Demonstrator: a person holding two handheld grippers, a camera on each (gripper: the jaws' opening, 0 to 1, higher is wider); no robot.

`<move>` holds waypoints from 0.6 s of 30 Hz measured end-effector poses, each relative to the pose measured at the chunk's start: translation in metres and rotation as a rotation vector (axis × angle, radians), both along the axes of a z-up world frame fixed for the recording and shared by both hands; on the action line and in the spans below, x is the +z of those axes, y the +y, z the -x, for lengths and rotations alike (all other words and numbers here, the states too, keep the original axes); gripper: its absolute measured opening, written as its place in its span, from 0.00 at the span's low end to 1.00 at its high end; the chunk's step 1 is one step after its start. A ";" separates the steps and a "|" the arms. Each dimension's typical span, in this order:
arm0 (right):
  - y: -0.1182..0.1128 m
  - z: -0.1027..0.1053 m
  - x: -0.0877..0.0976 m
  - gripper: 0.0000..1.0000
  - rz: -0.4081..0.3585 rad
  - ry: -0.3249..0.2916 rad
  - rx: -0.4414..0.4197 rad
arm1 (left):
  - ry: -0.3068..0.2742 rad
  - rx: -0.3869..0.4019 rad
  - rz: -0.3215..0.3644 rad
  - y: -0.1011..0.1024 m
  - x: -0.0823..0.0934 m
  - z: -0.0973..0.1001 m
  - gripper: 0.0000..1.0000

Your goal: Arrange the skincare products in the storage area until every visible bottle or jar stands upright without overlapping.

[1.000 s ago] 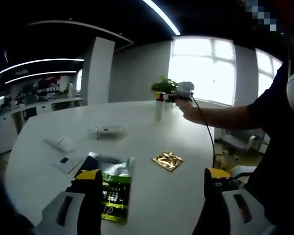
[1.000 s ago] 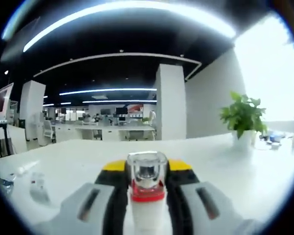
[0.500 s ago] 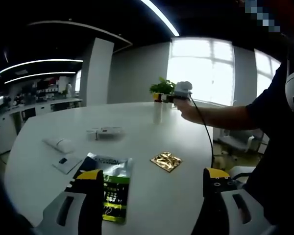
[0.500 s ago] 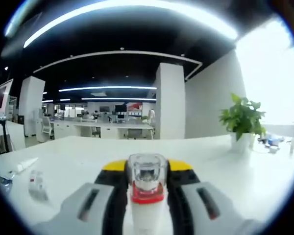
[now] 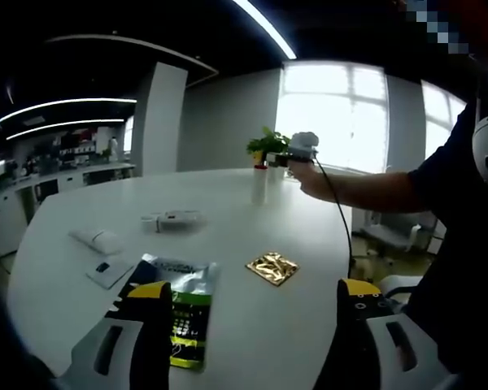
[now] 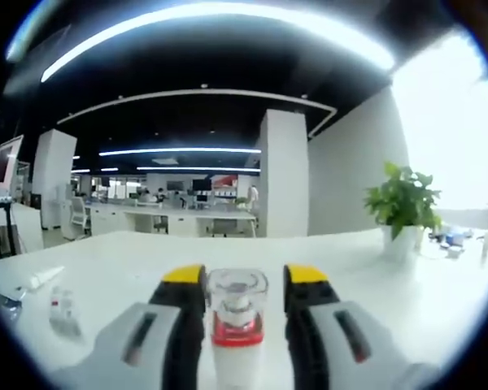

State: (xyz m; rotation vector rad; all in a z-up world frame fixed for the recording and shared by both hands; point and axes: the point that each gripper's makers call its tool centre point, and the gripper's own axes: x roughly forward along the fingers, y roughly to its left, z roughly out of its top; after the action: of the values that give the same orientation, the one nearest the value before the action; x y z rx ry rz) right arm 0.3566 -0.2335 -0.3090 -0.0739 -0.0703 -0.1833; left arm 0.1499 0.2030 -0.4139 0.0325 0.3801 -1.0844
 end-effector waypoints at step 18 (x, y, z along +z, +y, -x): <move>0.018 0.018 0.048 0.38 0.069 -0.081 0.063 | 0.000 0.002 0.005 -0.001 0.000 -0.001 0.85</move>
State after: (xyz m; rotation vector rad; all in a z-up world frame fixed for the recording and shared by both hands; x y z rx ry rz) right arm 0.3390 -0.2154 -0.2608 -0.1326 -0.1595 -0.1206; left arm 0.1507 0.2024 -0.4142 0.0277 0.3768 -1.0837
